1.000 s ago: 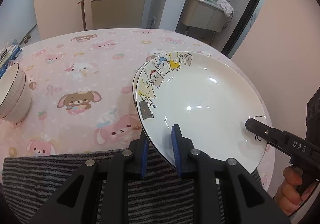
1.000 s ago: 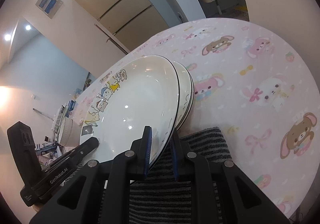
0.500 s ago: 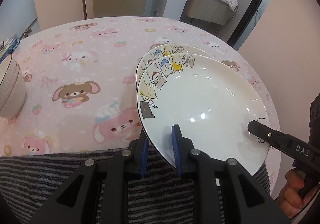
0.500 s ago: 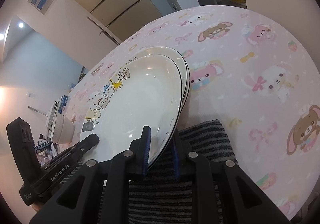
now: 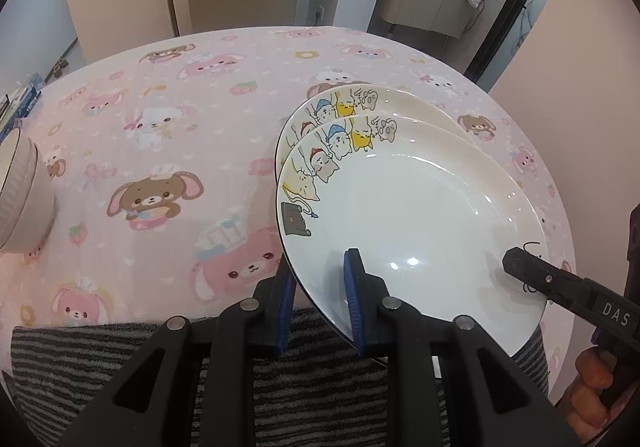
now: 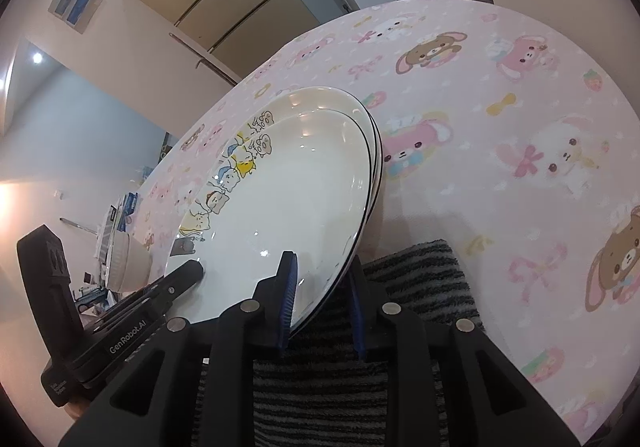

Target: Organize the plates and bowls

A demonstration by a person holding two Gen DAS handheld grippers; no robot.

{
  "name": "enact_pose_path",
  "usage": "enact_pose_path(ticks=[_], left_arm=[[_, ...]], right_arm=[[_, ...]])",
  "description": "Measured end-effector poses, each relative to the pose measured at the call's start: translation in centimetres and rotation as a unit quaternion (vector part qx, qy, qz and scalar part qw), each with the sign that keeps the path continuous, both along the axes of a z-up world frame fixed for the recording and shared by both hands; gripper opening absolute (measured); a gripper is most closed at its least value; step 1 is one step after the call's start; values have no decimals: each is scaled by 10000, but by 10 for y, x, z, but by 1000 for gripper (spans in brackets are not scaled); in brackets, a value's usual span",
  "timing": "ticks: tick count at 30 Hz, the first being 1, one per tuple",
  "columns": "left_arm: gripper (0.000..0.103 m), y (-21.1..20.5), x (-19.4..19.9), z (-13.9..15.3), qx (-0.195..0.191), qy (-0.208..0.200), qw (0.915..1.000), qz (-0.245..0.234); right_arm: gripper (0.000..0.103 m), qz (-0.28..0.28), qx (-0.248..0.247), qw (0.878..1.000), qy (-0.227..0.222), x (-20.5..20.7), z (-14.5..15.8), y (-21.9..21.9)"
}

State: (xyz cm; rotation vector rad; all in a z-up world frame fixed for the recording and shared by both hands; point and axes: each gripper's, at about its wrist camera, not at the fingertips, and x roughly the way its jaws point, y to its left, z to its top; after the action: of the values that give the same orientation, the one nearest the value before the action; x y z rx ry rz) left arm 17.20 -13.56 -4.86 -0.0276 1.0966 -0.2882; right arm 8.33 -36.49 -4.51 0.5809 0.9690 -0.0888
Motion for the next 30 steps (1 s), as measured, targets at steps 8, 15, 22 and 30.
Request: enact_pose_path(ticks=[8,15,22,30], left_arm=[[21,3,5,-2,-140,99,9998,30],[23,11,-3,3,-321,25,9995,-72],[21,8,-1,2,-192,48,9998,-71],[21,1,6,-3,-33,-93,9999,-60]], right_arm=[[26,-41,-62,9999,122,5,0,2],[26,-63,159,9998,112,1,1,-3],[26,-101,-103,9998,116,10,2,-4],[24,-102,-369,9992,69,21,-3,-4]])
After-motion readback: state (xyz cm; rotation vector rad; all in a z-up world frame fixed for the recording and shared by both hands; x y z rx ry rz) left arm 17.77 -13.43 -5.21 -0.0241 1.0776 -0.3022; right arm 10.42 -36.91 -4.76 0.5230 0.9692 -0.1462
